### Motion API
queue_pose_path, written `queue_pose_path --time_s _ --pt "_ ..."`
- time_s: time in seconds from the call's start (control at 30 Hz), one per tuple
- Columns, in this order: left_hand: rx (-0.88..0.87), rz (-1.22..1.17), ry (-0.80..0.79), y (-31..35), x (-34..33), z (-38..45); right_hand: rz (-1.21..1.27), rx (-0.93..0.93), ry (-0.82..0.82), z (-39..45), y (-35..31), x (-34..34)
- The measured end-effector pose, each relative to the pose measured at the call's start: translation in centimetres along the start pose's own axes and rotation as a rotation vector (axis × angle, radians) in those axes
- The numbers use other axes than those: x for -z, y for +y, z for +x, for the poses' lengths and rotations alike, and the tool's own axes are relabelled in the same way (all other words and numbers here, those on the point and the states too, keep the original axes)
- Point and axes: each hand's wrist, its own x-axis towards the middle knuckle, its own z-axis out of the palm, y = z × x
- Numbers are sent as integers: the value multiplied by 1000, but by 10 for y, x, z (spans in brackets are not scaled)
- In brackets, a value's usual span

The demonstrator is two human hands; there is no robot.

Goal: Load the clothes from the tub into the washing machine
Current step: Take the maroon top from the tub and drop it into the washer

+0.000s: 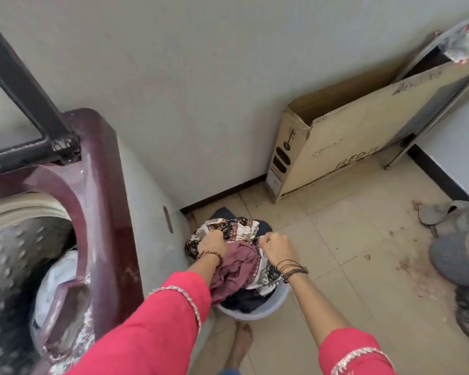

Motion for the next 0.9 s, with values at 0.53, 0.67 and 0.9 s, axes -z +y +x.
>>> queue_pose_path --time_s 0.53,0.67,0.9 --pt "-10 182 182 -62 -138 108 222 -282 -279 128 84 -157" --pt "-30 172 242 -72 -142 107 238 -283 -231 127 80 -163" --pt "-5 -63 323 -67 -134 69 504 -117 -84 98 61 -138"
